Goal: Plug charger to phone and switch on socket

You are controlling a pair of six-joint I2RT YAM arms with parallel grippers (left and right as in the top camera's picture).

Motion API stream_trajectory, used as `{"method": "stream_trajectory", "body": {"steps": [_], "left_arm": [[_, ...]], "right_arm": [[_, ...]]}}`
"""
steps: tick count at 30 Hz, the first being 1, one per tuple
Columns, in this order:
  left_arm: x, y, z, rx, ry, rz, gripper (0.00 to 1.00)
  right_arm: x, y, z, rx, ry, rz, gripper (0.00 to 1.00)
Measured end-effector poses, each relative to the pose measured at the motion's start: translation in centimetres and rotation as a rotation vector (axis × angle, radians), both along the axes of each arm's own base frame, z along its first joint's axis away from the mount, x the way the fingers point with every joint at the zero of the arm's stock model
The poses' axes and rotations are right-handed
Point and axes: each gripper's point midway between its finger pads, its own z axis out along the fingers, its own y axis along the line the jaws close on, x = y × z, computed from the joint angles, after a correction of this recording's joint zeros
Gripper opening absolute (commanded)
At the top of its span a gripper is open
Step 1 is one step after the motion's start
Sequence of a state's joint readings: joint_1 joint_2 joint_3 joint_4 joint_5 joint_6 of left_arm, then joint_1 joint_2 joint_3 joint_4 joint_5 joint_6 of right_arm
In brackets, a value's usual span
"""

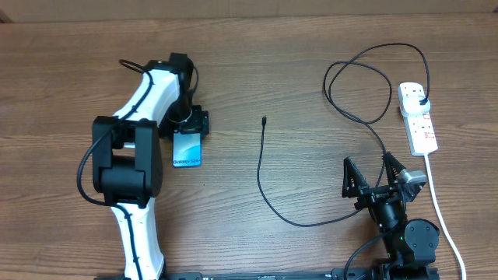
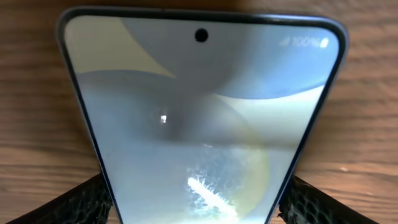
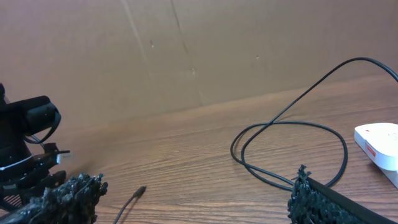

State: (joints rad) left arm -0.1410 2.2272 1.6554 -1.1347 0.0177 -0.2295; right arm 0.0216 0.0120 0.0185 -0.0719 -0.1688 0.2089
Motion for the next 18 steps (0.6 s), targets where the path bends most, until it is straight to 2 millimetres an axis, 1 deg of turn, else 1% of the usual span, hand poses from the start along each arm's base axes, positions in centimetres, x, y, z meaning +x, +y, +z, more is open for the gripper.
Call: {"method": "stream_trajectory", "body": {"steps": [3, 18], "left_arm": [[-0.19, -0.31, 0.01, 0.002, 0.005, -0.028, 0.9], [-0.66, -0.16, -0.01, 0.006, 0.023, -0.154, 0.92]], "right_arm": [[0.0, -0.01, -0.01, 0.0, 0.0, 0.0, 1.0], [0.0, -0.02, -0.02, 0.0, 0.001, -0.001, 1.0]]}}
